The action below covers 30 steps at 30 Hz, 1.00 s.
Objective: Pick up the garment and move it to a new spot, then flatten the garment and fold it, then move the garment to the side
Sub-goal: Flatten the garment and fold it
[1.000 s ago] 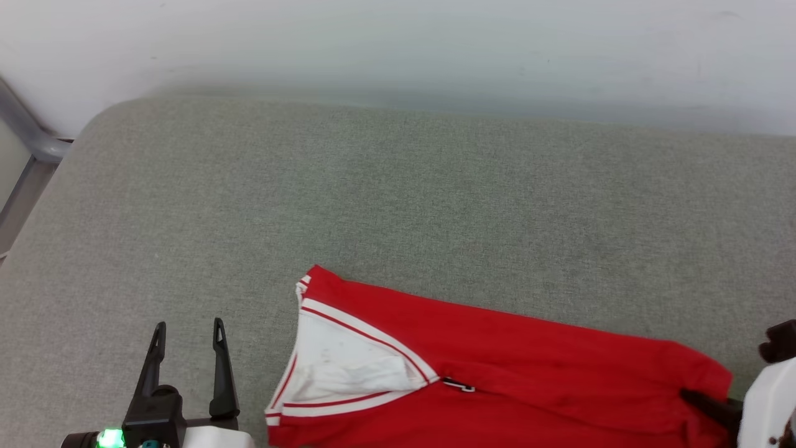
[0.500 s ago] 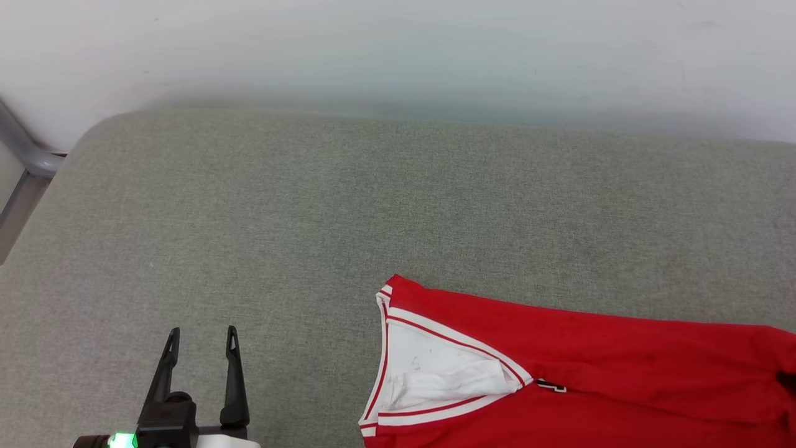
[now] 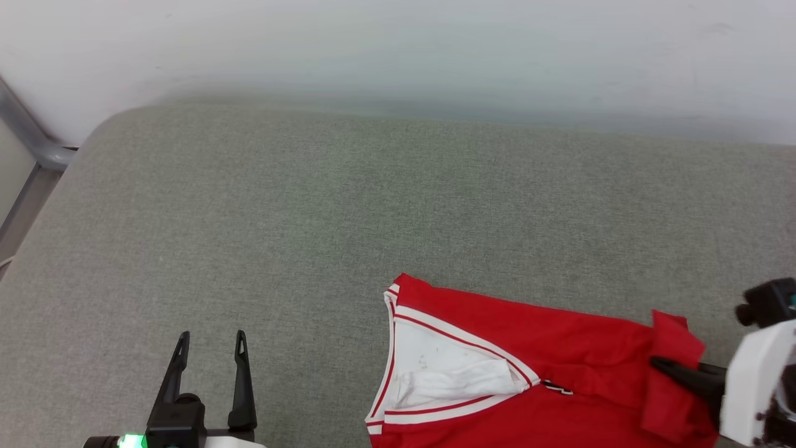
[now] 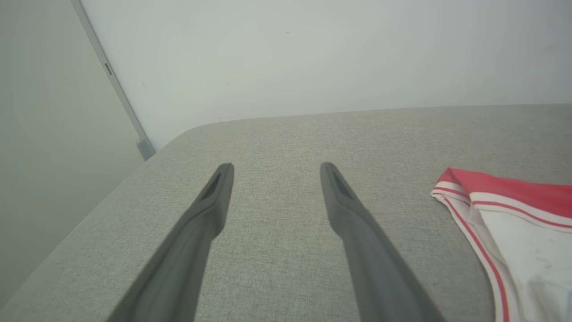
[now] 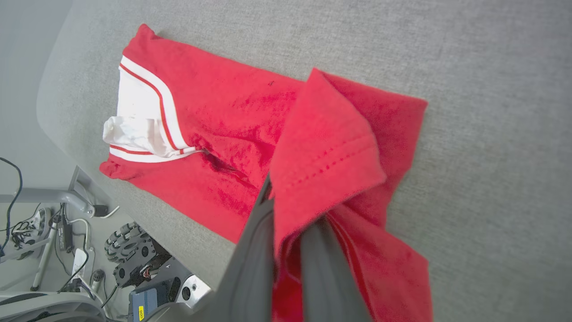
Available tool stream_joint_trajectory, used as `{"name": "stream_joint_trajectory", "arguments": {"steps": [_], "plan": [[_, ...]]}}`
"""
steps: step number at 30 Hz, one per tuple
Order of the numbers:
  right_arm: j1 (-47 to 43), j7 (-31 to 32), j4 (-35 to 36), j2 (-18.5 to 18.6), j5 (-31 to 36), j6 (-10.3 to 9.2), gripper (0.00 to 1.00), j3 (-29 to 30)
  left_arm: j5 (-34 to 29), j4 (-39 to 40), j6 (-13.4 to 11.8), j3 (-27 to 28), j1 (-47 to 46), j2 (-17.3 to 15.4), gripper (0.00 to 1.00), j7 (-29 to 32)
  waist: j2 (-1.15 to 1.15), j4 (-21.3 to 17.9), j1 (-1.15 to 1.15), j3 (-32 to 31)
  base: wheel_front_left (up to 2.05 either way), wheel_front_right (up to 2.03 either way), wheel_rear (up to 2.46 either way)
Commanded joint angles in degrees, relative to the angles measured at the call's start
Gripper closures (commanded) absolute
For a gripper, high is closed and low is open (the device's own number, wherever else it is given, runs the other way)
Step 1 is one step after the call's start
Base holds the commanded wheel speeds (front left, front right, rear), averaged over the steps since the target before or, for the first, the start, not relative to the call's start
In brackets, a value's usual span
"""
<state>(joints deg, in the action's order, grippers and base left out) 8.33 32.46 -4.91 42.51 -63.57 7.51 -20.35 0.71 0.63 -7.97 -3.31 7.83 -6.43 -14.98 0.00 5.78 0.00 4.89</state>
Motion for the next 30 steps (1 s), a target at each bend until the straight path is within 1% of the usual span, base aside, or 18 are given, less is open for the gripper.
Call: {"name": "stream_joint_trajectory", "arguments": {"steps": [1, 4, 8, 10, 11, 16, 22, 30], "plan": [[1.5, 1.2, 1.5, -1.4, 0.9, -0.04, 1.0, -0.8, -0.2, -0.1, 0.3, -0.1, -0.8, 0.3, 0.0, -0.3, 0.0, 0.5, 0.0, 0.3, 0.0, 0.0, 0.0], [3.3, 3.3, 3.4, -3.8, 2.6, -0.04, 1.0, -2.7, -0.3, -0.3, 0.2, -0.4, -1.3, 0.5, 0.0, -0.3, 0.0, 1.2, 0.0, 0.8, 0.0, 0.0, 0.0], [6.9, 5.3, 4.4, -7.0, 4.6, -0.05, 1.0, -5.7, -0.3, -0.6, 0.3, -1.0, -1.9, 0.7, 0.0, -0.3, 0.0, 2.3, 0.0, 1.5, 0.0, 0.0, 0.0], [8.9, 6.2, 4.2, -8.4, 5.2, -0.04, 1.0, -7.4, -0.4, -0.7, 0.5, -1.2, -2.6, 0.8, 0.0, -0.3, 0.0, 2.9, 0.0, 1.9, 0.0, 0.0, 0.0], [8.9, 6.2, 4.2, -8.4, 5.2, -0.04, 1.0, -7.4, -0.4, -0.7, 0.5, -1.2, -2.6, 0.8, 0.0, -0.3, 0.0, 2.9, 0.0, 1.9, 0.0, 0.0, 0.0], [13.9, 6.7, 2.9, -11.8, 6.3, -0.04, 1.0, -11.7, -0.3, -0.9, 0.5, -1.7, -3.5, 1.1, 0.0, -0.3, 0.0, 4.3, 0.0, 2.9, 0.0, 0.0, 0.0], [19.3, 5.9, -2.4, -15.3, 7.6, -0.04, 1.0, -16.5, -0.1, -1.1, 0.5, -2.1, -4.2, 1.4, 0.0, -0.3, 0.0, 5.6, 0.0, 4.0, 0.0, 0.0, 0.0], [24.1, 4.8, -11.3, -18.3, 8.3, -0.04, 1.0, -22.8, 0.2, -1.3, 0.7, -2.4, -5.4, 2.0, 0.0, -0.3, 0.0, 6.7, 0.0, 5.8, 0.0, 0.0, 0.0]]}}
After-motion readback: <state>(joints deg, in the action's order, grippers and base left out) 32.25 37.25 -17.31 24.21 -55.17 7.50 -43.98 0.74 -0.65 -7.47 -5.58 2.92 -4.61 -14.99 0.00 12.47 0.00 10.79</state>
